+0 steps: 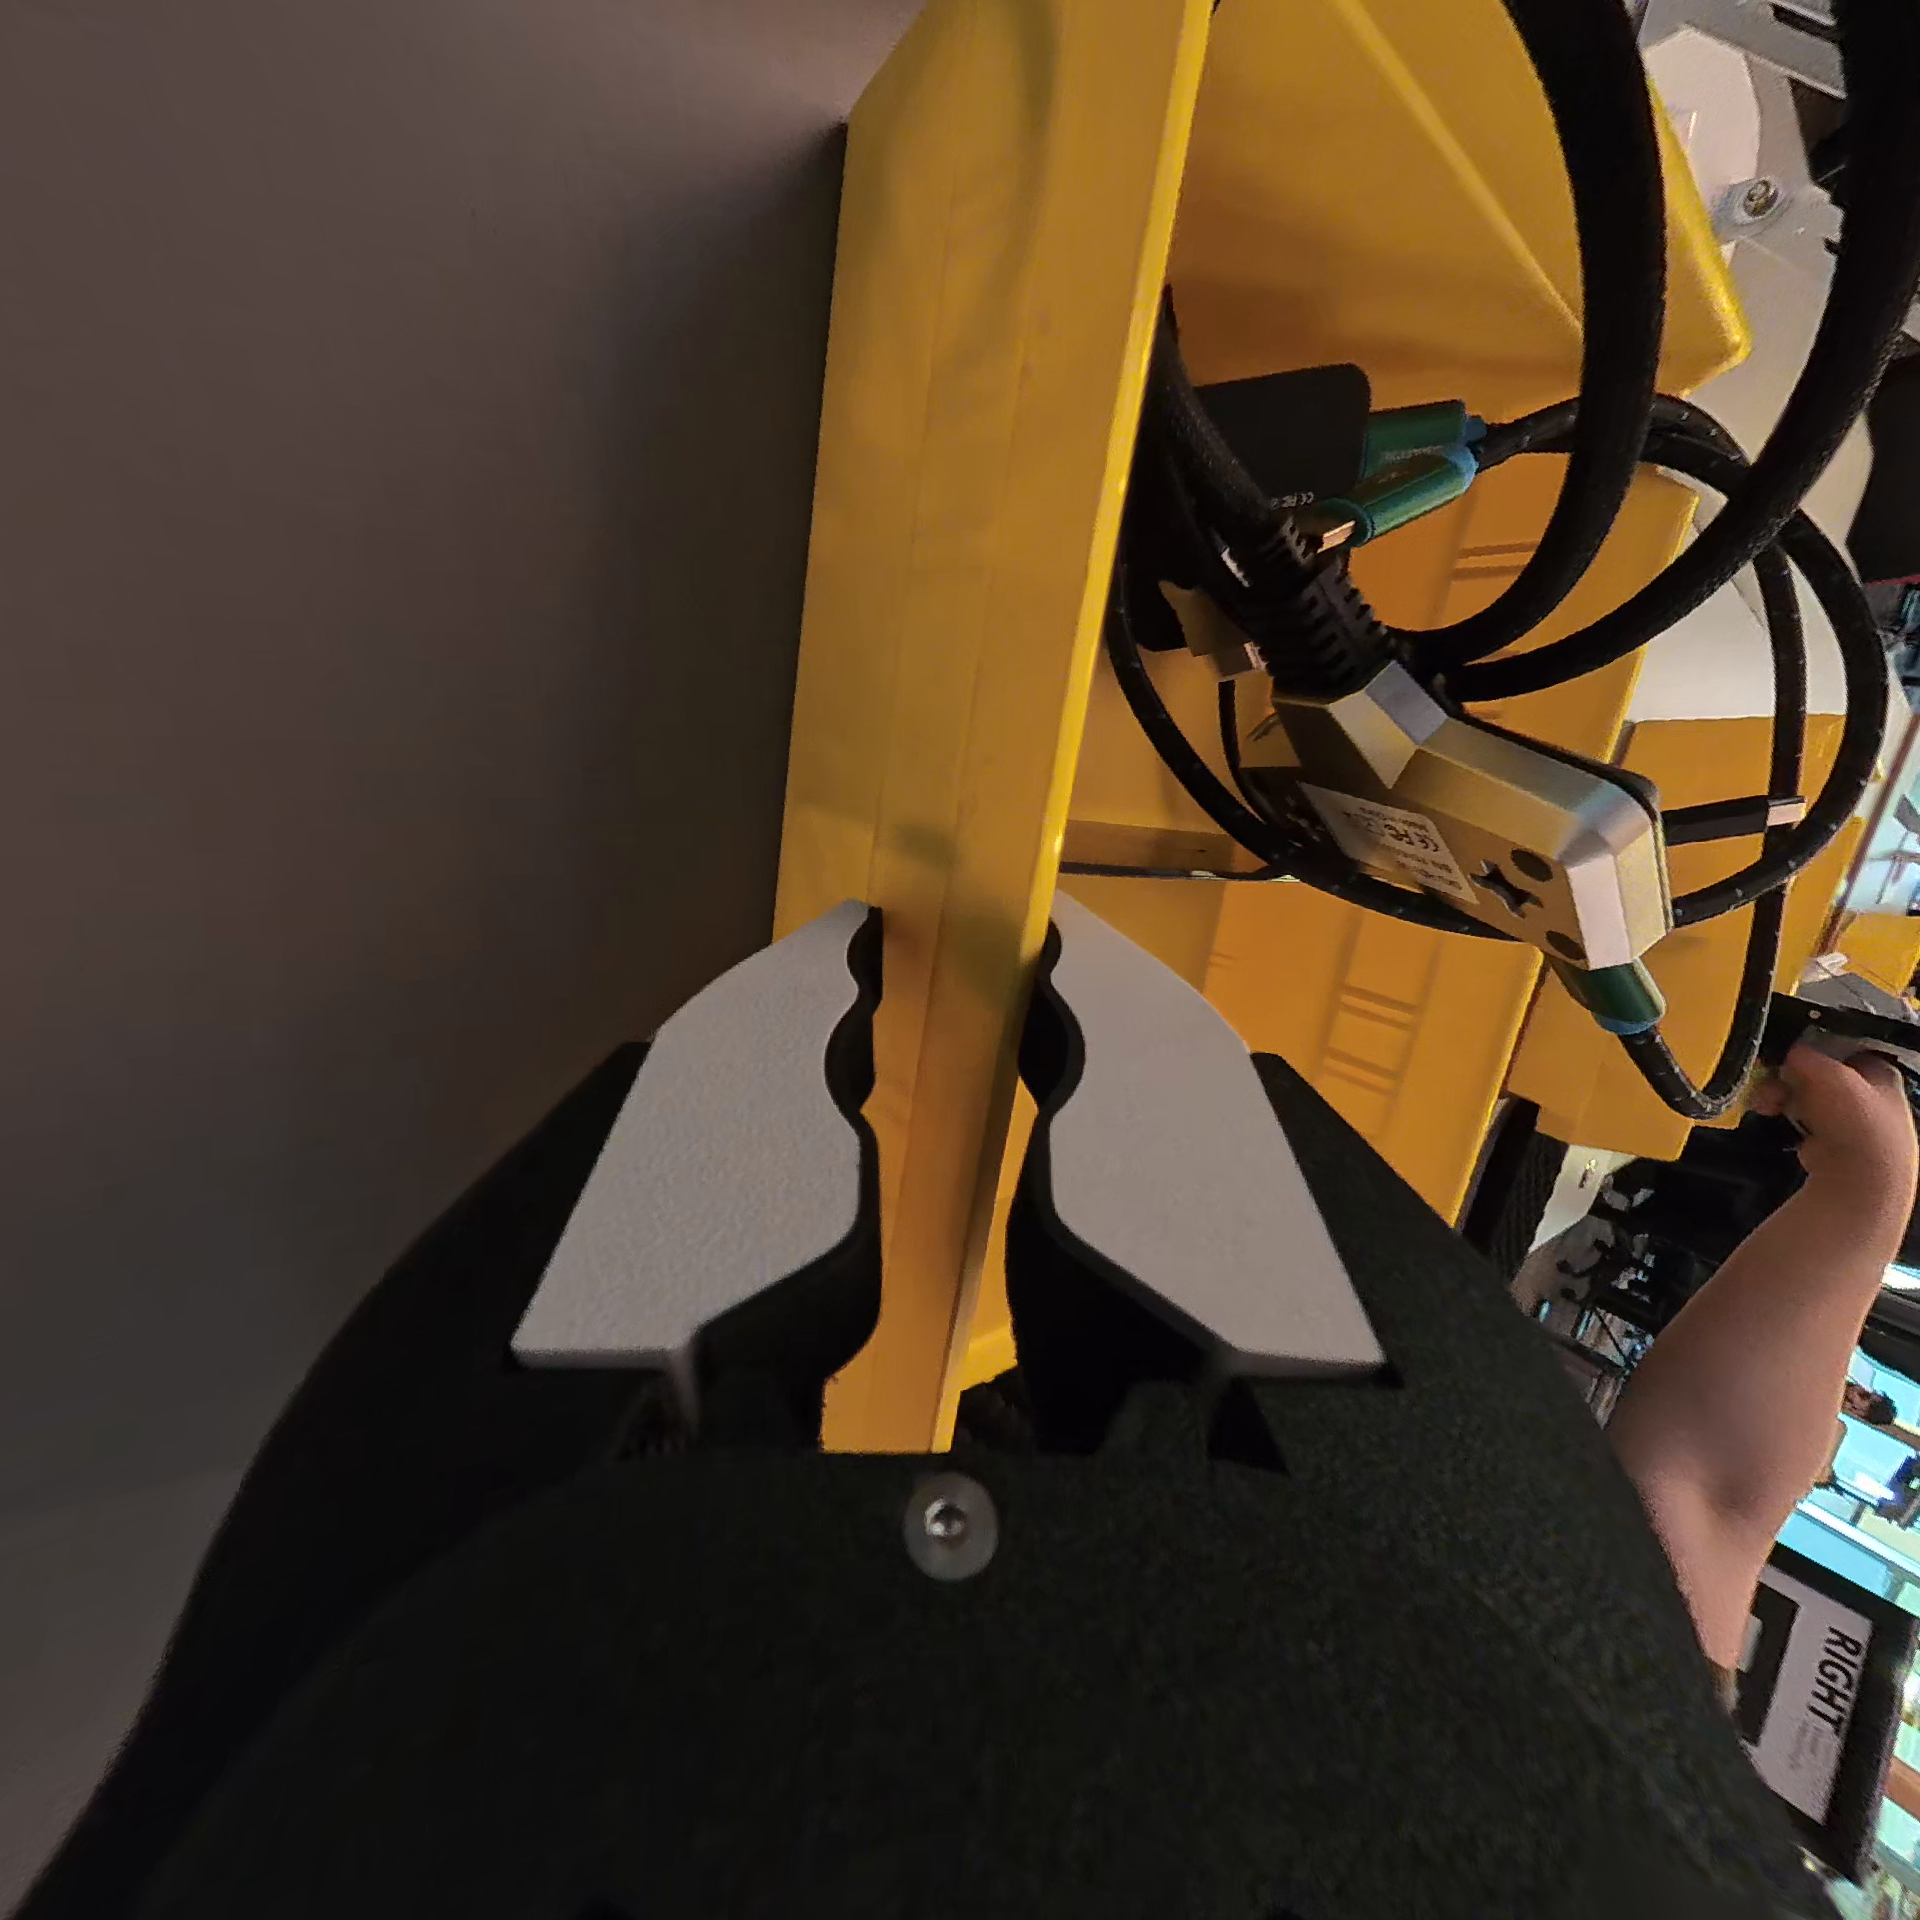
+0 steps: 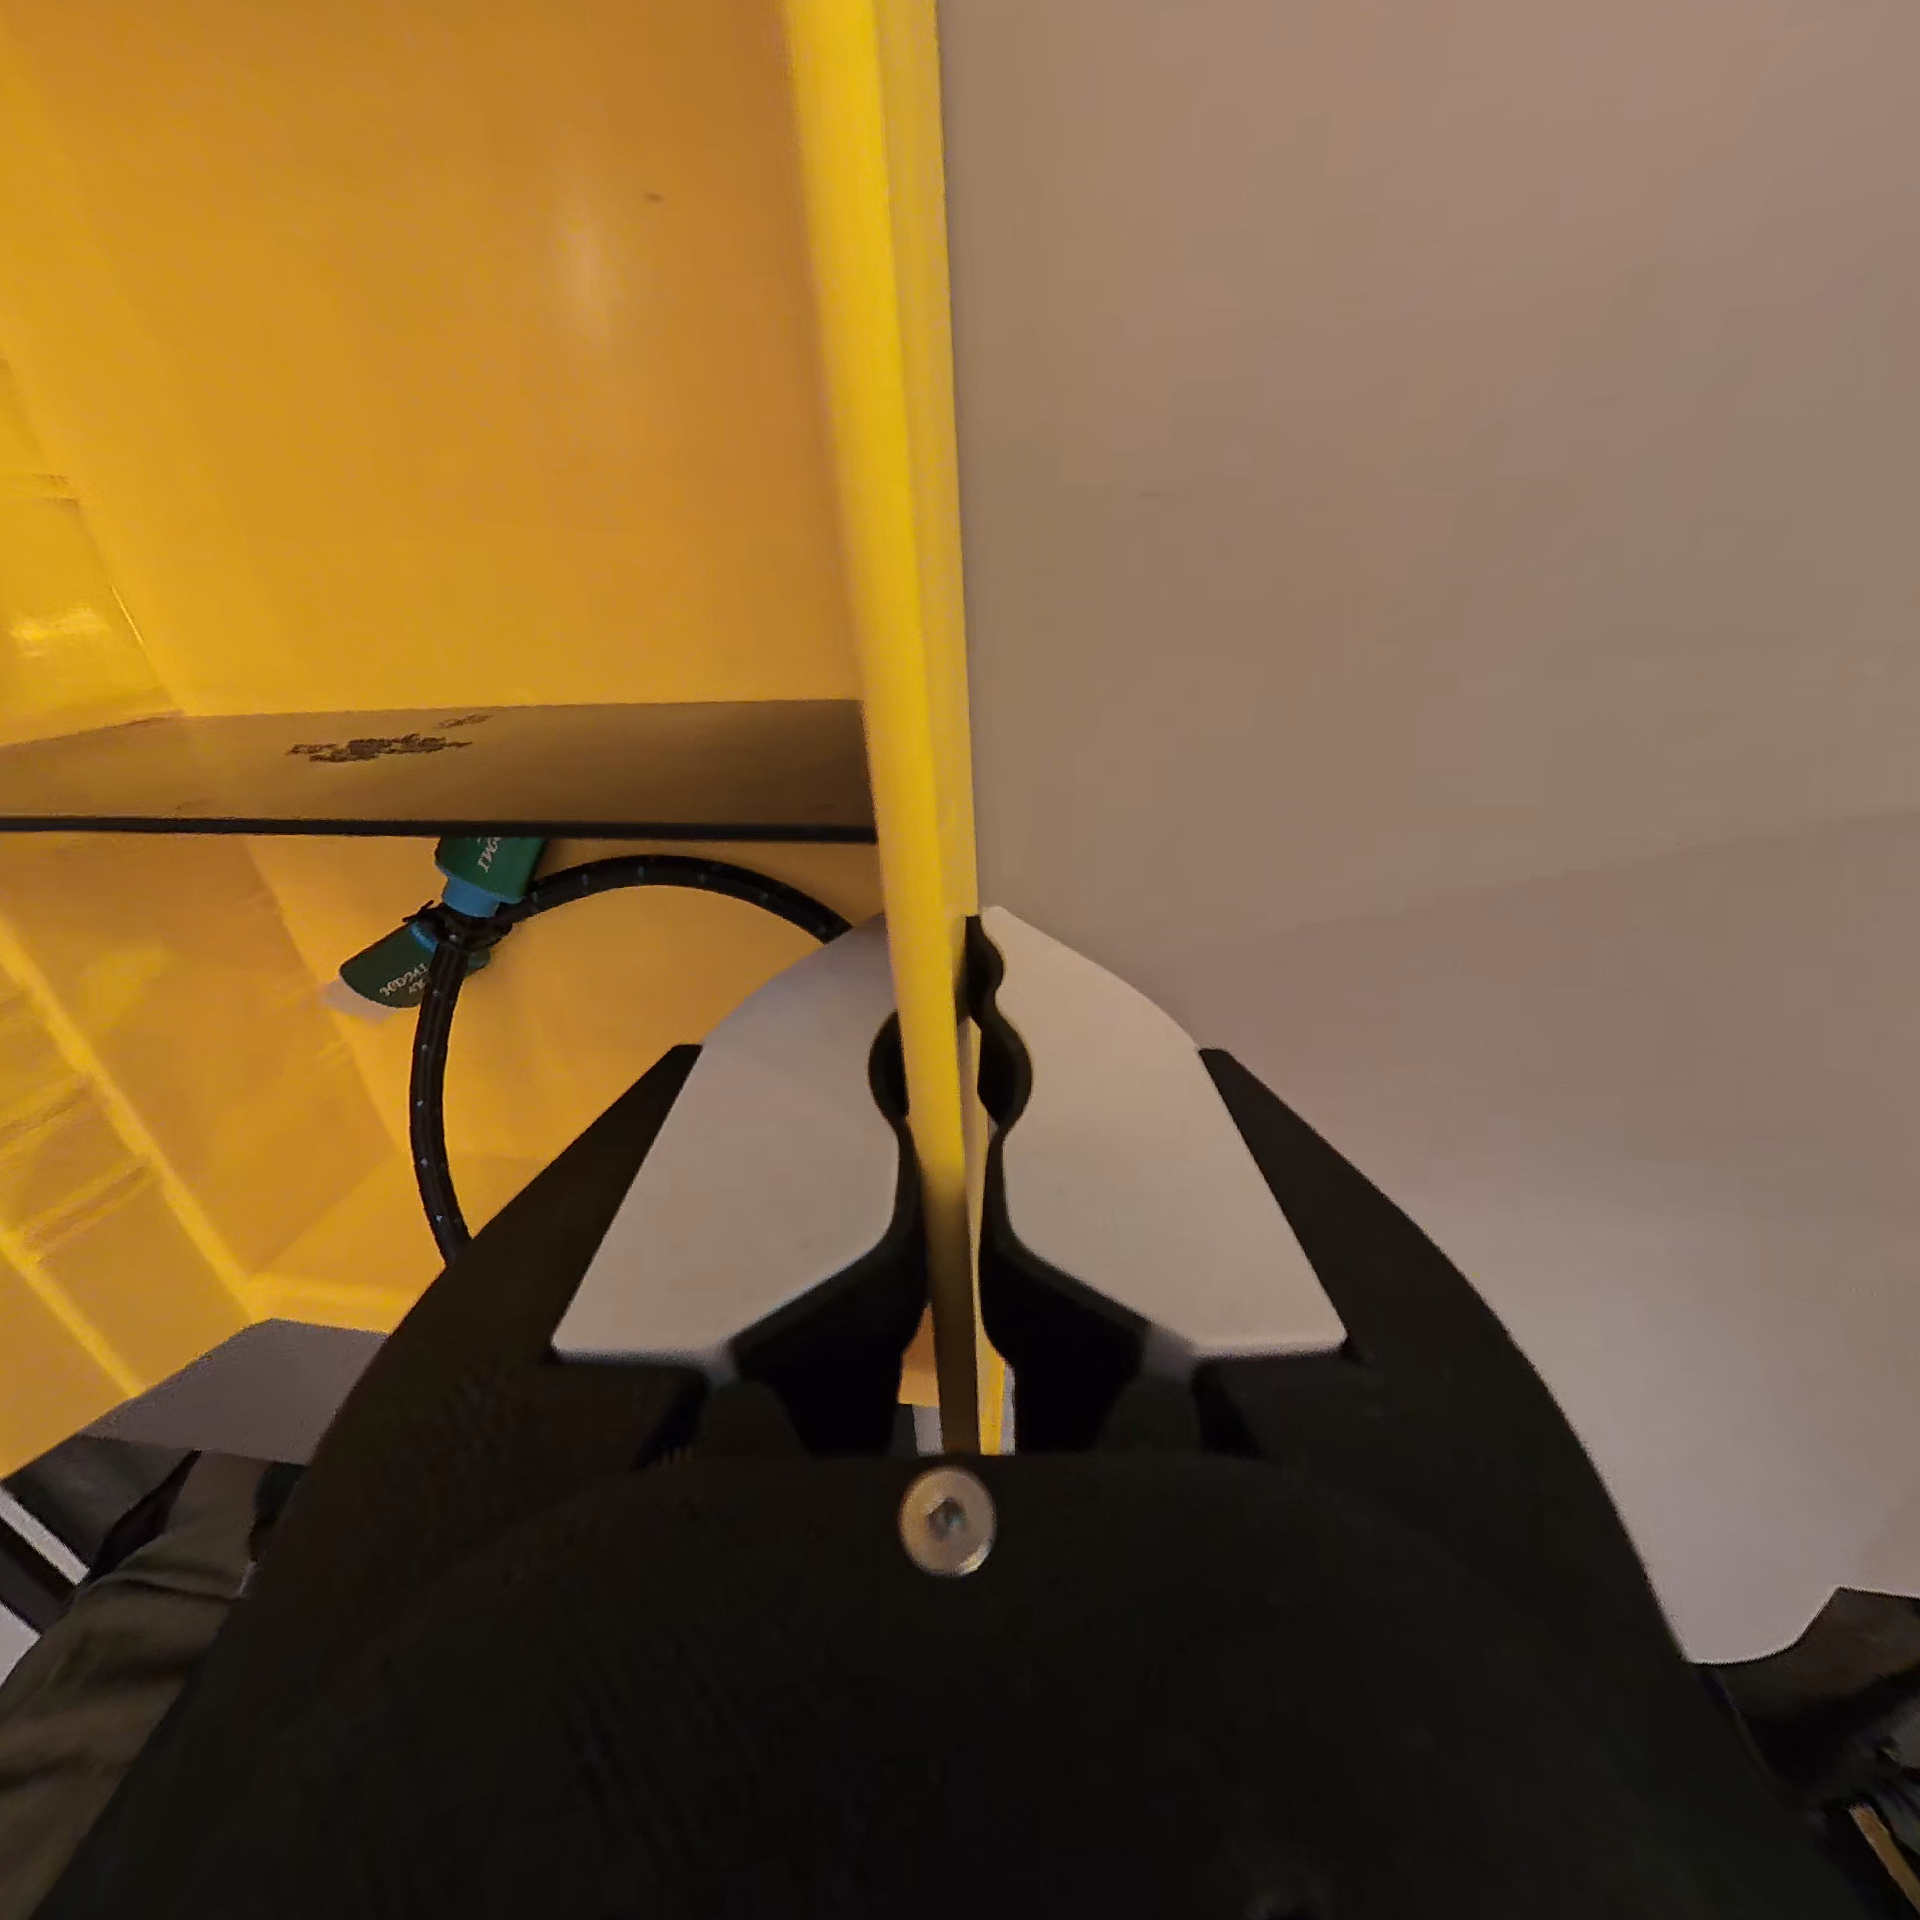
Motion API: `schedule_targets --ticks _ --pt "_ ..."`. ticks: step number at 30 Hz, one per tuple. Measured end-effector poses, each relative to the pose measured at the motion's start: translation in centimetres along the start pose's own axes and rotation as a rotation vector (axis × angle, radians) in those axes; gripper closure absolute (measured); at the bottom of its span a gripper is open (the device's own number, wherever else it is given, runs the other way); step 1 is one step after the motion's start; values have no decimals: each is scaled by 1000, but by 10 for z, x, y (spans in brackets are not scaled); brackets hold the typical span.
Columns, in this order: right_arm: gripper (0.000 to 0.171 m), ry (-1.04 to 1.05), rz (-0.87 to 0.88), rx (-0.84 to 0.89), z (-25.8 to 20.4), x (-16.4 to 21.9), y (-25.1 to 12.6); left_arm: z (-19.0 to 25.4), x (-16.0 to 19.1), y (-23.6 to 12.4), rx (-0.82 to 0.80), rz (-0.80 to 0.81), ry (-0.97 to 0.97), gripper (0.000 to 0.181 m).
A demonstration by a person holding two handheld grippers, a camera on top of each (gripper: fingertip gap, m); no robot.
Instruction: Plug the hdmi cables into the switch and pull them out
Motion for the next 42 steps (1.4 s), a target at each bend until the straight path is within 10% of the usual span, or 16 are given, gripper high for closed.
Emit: schedule_targets --ticks 42 --pt "164 -100 70 -24 10 -6 -3 0 -1 2 40 56 82 158"
Point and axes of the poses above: each gripper's, where its closed fingertips meet, y out along the fingers, x out of its underside, z = x × y across the jaws, the point moved 10 cm from there along -y, back along the fingers, and after that the axes turned 12 degrees about z, right-handed, at the moved point
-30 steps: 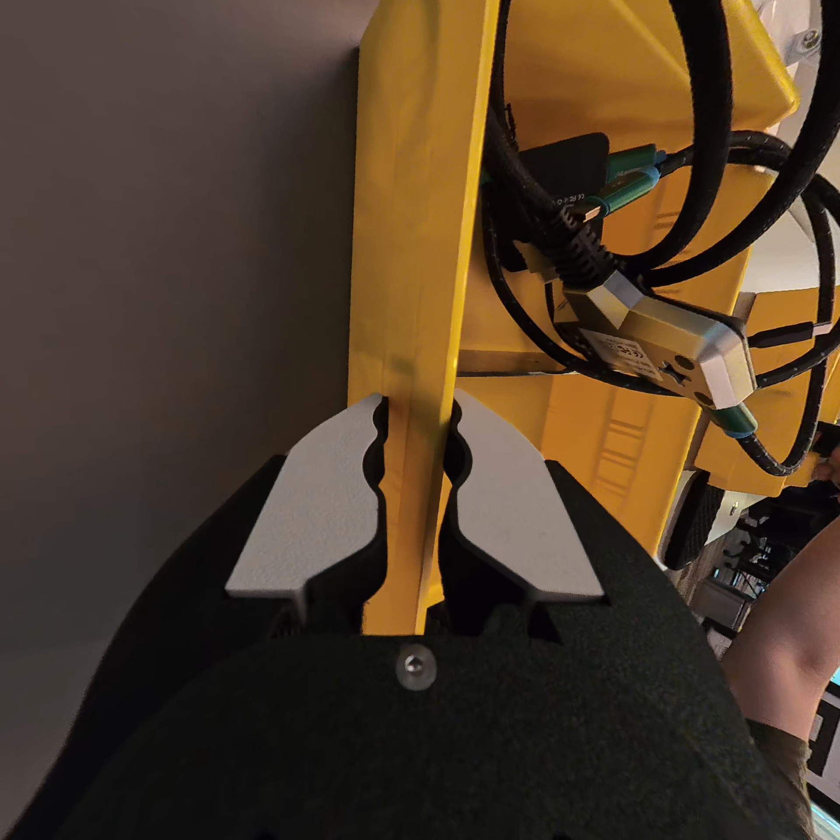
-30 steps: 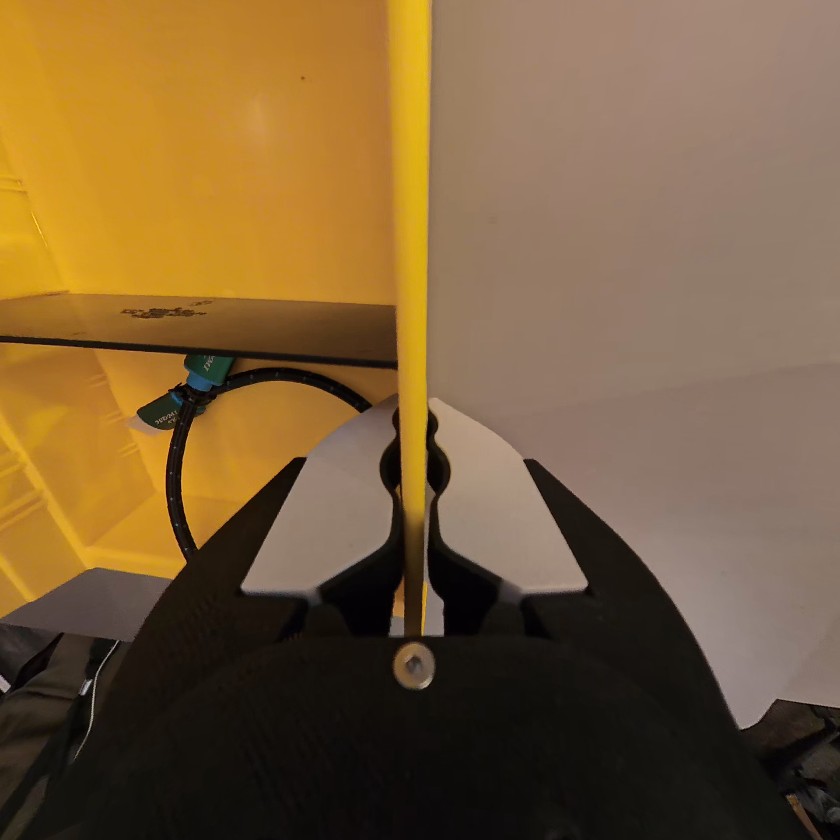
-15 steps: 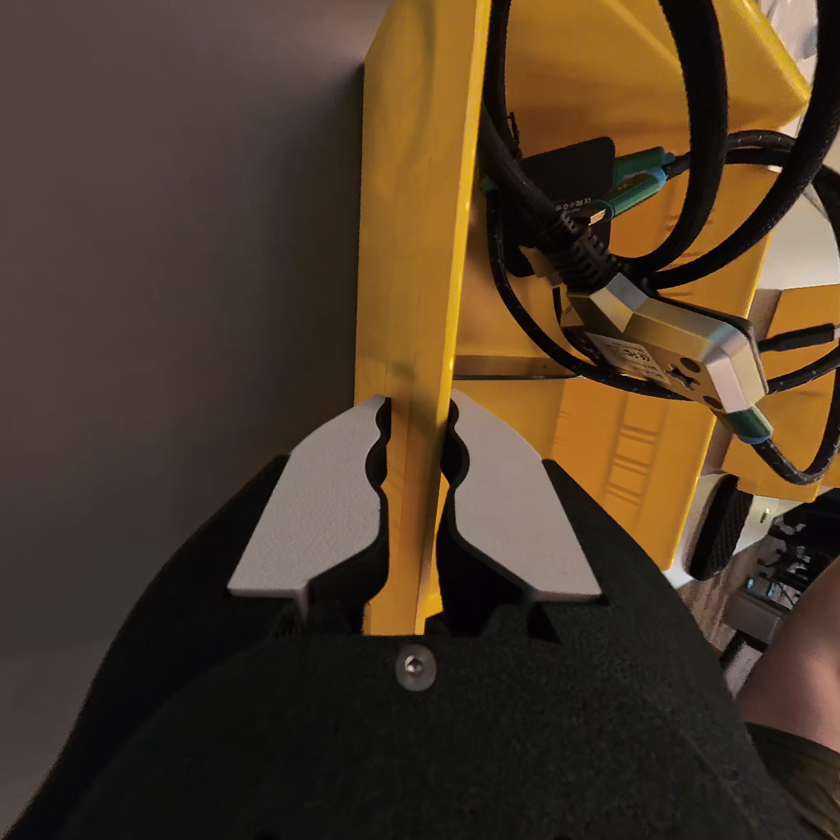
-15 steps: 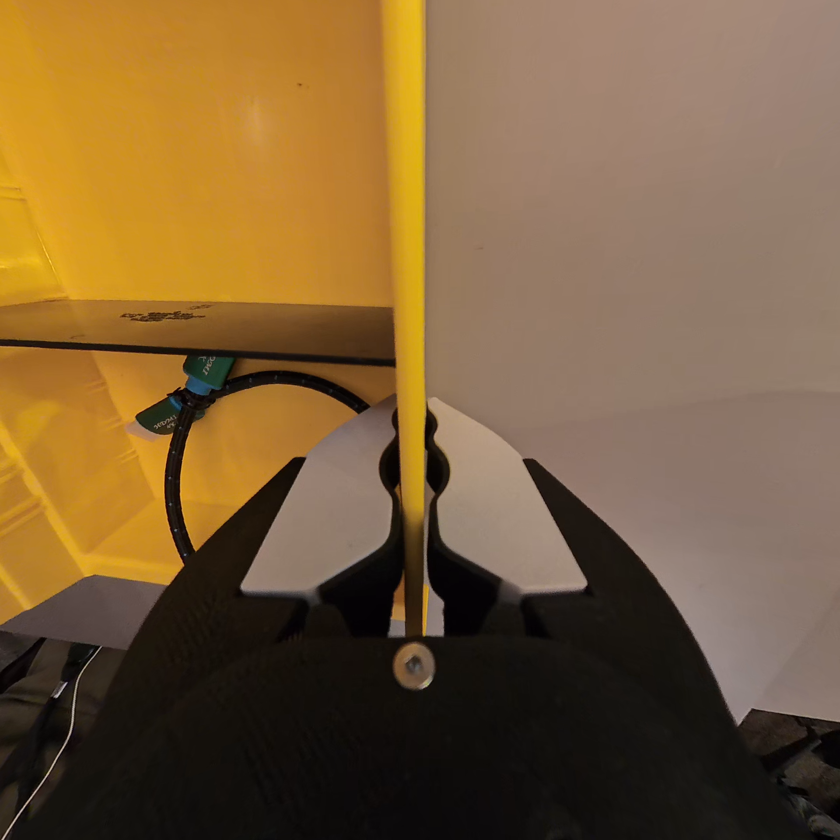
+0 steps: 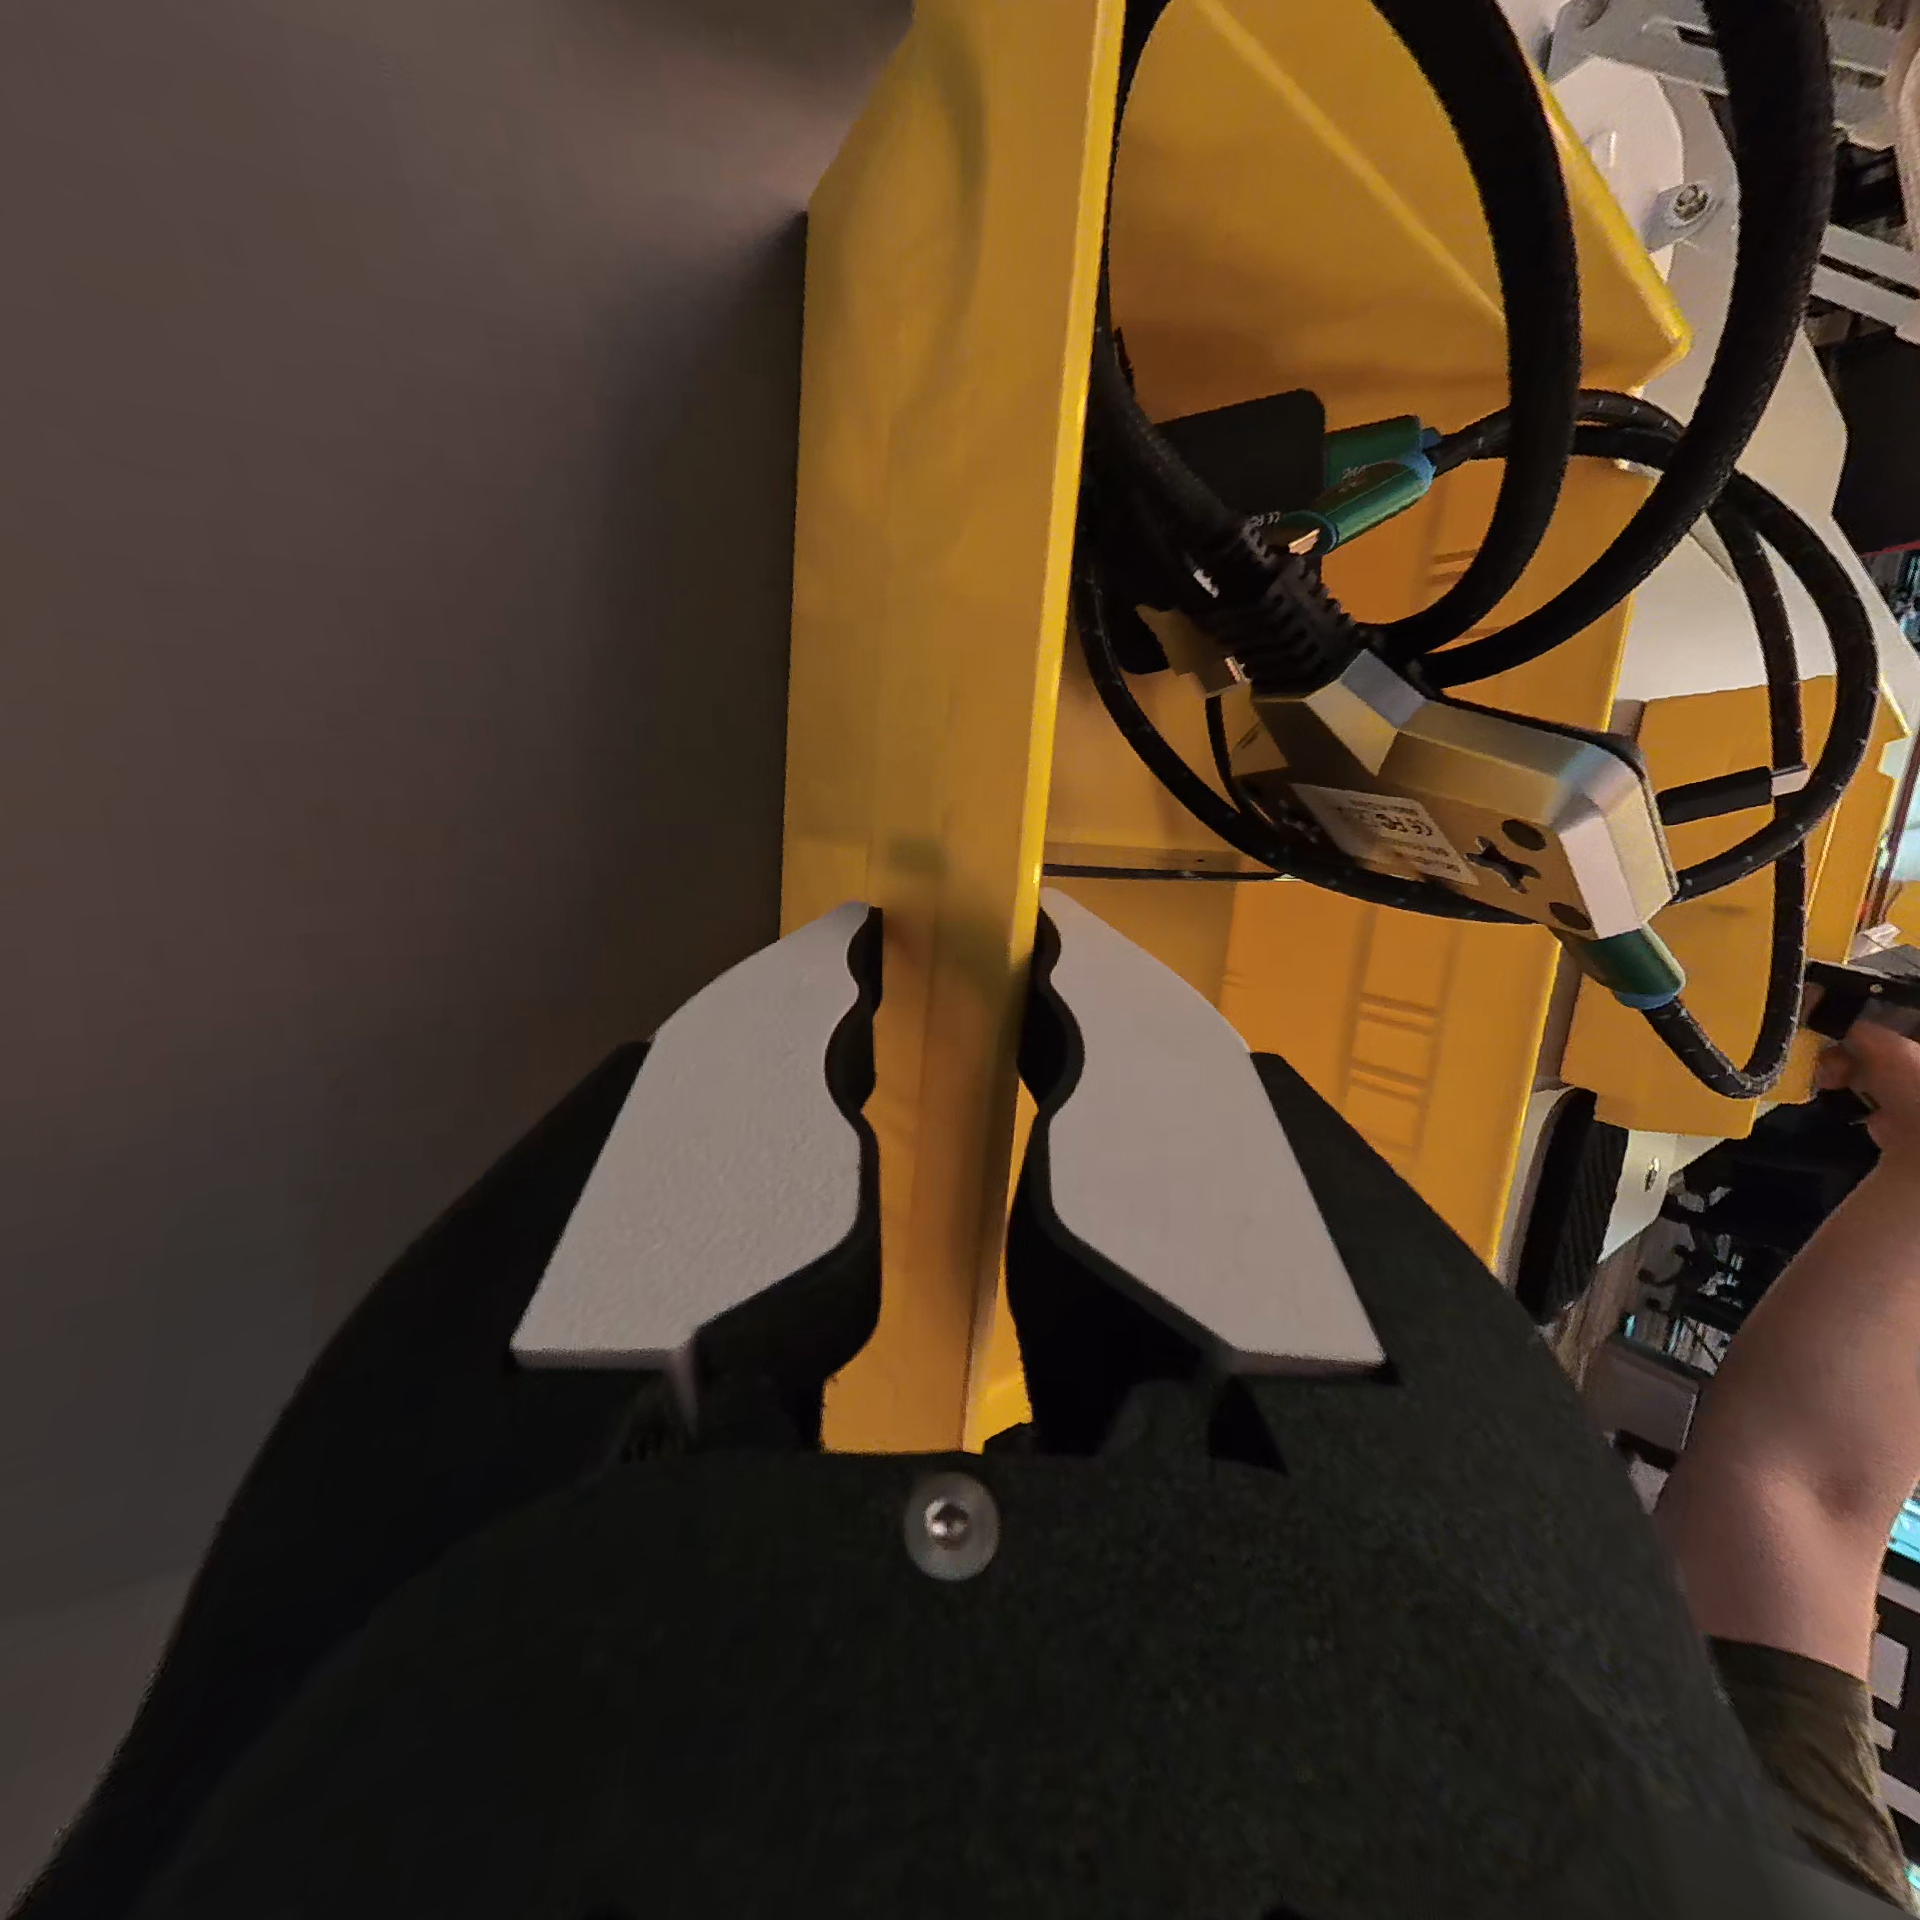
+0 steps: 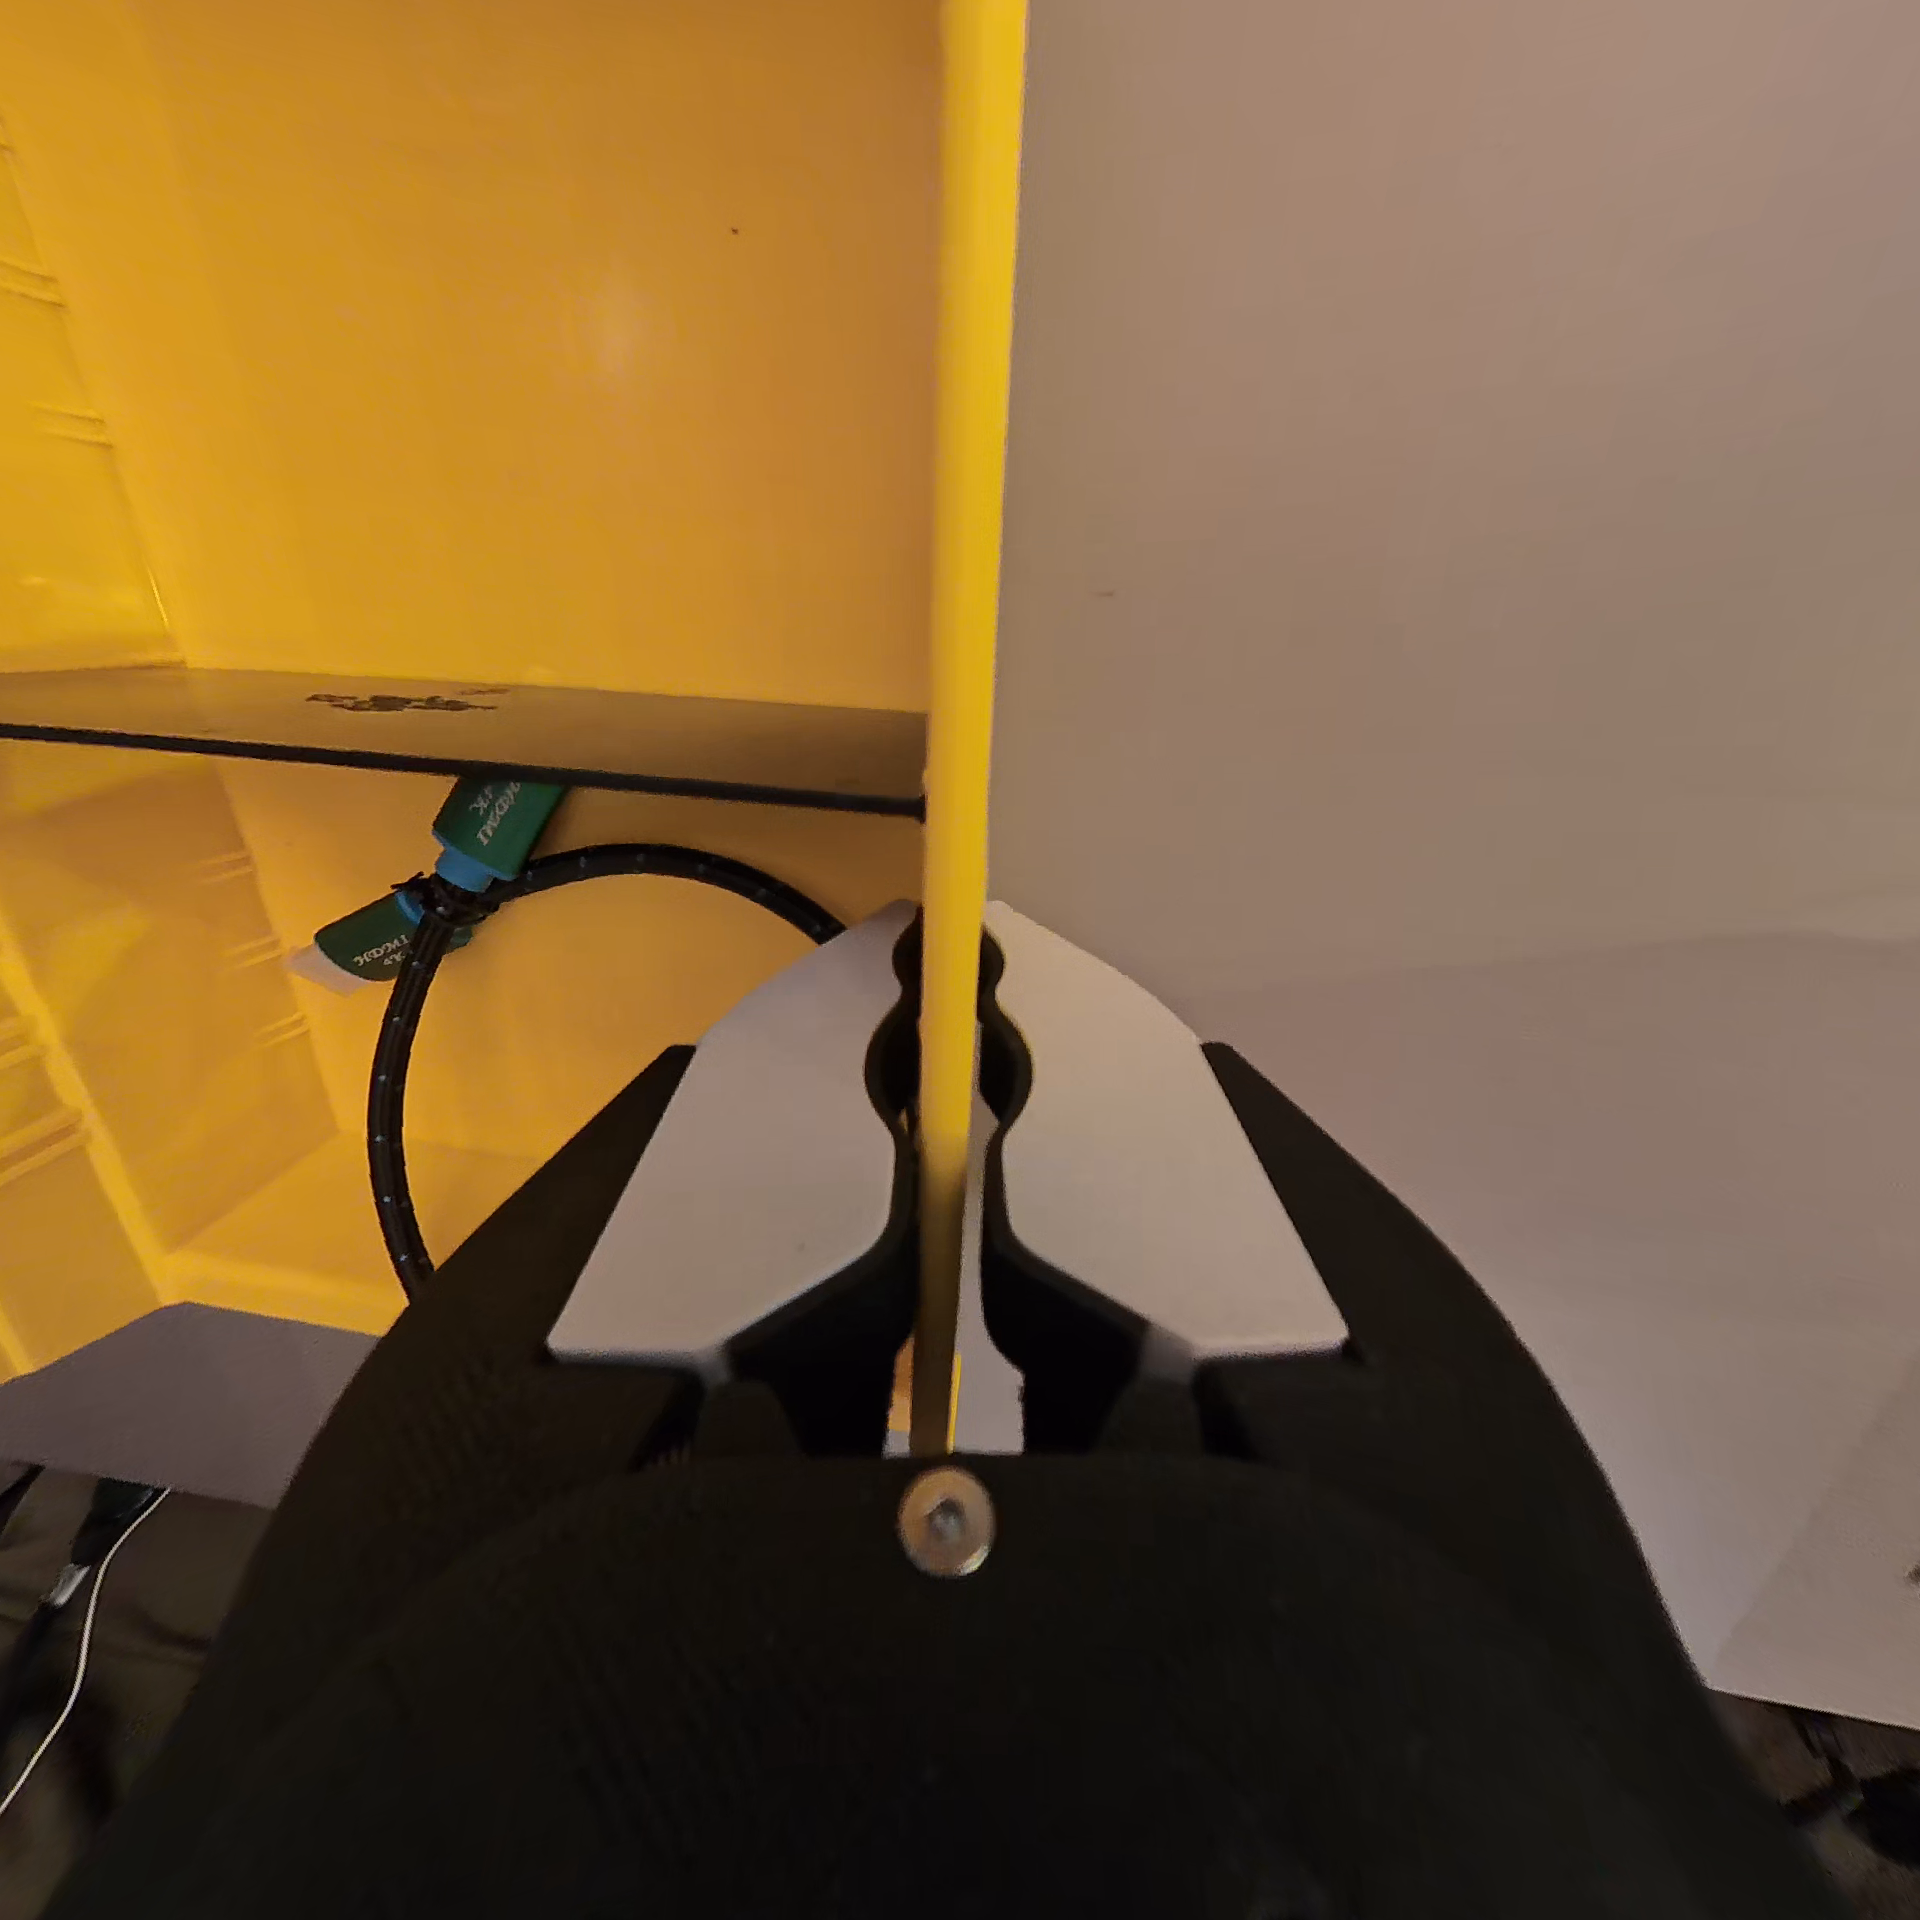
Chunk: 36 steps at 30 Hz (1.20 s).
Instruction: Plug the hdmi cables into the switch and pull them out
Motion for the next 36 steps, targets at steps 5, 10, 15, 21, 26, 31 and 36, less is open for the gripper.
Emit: schedule_targets --ticks 5,10,15,21,26,31,36 --pt "159 3 25 -15 4 0 -9 -1 -4 -2 26 21 32 158" --pt "155 -2 72 -25 6 -2 -30 -1 -13 -16 71 78 11 155" --pt "150 -35 162 -8 7 -9 -58 7 -29 -47 93 170 45 153" --pt "147 -79 406 46 10 -24 -97 44 -55 -96 89 380 214 151" --pt "141 -150 637 107 4 -34 -120 95 -67 -124 128 610 411 146" --pt "132 -218 848 182 -6 -42 -134 150 -62 -123 193 767 579 127" --pt "127 -283 1091 280 -26 -46 -150 205 -42 -108 284 864 742 114"
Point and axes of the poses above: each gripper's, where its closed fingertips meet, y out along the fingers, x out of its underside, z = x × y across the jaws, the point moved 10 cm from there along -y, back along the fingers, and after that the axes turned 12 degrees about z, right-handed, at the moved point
